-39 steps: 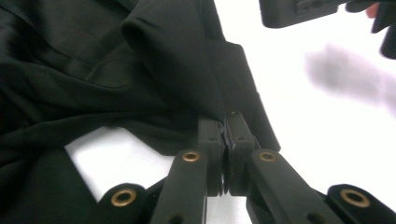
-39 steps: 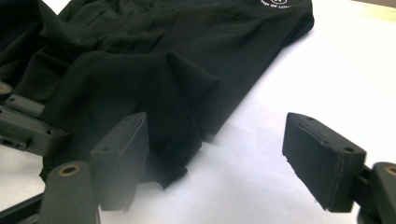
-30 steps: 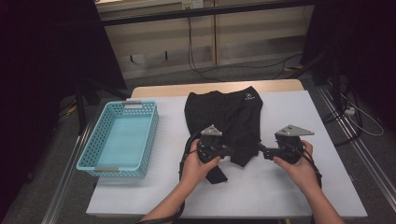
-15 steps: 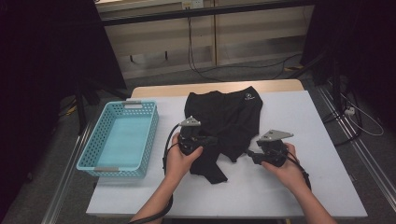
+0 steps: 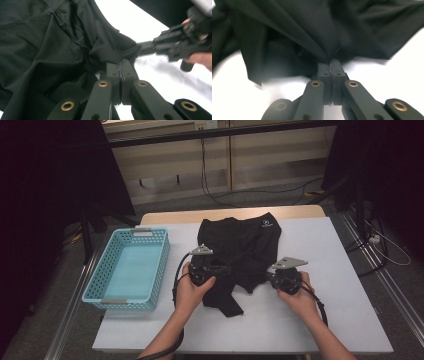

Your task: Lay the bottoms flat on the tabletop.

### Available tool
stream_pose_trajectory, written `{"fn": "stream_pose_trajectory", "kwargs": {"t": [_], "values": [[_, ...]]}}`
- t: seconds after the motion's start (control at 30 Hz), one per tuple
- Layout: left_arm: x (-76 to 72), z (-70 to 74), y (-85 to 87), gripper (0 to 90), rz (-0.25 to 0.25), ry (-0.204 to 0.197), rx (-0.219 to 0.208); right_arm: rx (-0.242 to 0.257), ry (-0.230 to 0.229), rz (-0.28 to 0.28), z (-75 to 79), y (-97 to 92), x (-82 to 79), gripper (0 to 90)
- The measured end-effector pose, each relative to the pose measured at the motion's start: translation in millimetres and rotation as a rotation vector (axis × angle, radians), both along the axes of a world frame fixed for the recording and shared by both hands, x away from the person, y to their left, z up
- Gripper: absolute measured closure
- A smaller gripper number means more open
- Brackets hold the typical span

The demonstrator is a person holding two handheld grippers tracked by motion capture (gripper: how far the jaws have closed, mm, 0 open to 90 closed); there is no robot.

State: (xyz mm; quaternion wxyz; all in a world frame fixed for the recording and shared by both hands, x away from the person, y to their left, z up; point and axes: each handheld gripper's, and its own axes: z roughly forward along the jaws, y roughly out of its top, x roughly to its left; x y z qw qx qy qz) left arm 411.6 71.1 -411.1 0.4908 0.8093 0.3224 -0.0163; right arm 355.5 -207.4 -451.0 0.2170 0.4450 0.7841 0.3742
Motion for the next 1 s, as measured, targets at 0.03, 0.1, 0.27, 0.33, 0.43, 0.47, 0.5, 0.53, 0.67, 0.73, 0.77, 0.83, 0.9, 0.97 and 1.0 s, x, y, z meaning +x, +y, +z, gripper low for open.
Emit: {"fn": "stream_pose_trajectory", "kwargs": {"t": [0.03, 0.1, 0.27, 0.33, 0.43, 0.47, 0.5, 0.53, 0.67, 0.73, 0.77, 0.83, 0.9, 0.97, 1.0], "values": [[-0.2, 0.4, -0.3, 88.4, -0.004, 0.001, -0.005, 0.011, -0.019, -0.013, 6.7, -5.1, -2.0, 89.5], [-1.4, 2.1, -1.5, 88.4, -0.014, -0.001, -0.005, 0.033, -0.043, -0.027, 17.9, -12.0, -6.9, 89.6], [-5.8, 5.0, -9.2, 88.3, -0.047, -0.004, -0.027, 0.043, -0.102, -0.02, 47.6, -27.4, -29.8, 89.6], [-8.1, 5.4, -13.5, 88.2, -0.059, -0.005, -0.024, 0.043, -0.099, -0.024, 51.7, -32.9, -36.8, 89.4], [-10.1, 3.3, -18.7, 88.1, -0.075, -0.005, 0.0, 0.019, -0.042, -0.007, 45.3, -34.5, -39.4, 87.2], [-10.7, 1.5, -20.2, 88.1, -0.077, -0.004, 0.016, 0.005, -0.009, 0.011, 40.7, -33.3, -38.8, 83.5], [-11.0, -1.4, -21.2, 88.1, -0.078, 0.003, 0.028, -0.01, 0.024, 0.028, 36.4, -32.1, -38.1, 81.0], [-11.1, -4.2, -21.9, 88.1, -0.081, 0.009, 0.033, -0.019, 0.025, 0.023, 32.7, -31.5, -38.1, 76.4], [-11.3, -10.4, -23.0, 88.0, -0.088, 0.024, 0.057, 0.042, 0.029, 0.011, 34.4, -35.1, -35.7, 57.8], [-10.7, -11.6, -22.0, 88.0, -0.082, 0.023, 0.062, 0.081, 0.013, -0.016, 36.9, -40.1, -32.9, 51.7], [-9.9, -11.8, -20.1, 88.0, -0.081, 0.022, 0.067, 0.101, 0.013, -0.032, 36.9, -42.1, -31.6, 49.5], [-9.2, -11.5, -16.5, 87.9, -0.073, 0.02, 0.069, 0.123, 0.011, -0.064, 34.5, -48.2, -26.7, 48.4], [-8.7, -10.3, -11.9, 87.9, -0.058, 0.022, 0.065, 0.139, 0.02, -0.104, 30.9, -52.9, -20.0, 47.3], [-8.3, -9.0, -7.8, 87.9, -0.049, 0.02, 0.063, 0.146, 0.023, -0.127, 26.5, -56.3, -10.8, 47.1], [-8.4, -8.7, -6.3, 88.0, -0.042, 0.022, 0.055, 0.158, 0.032, -0.132, 25.3, -57.2, -7.8, 45.9]]}}
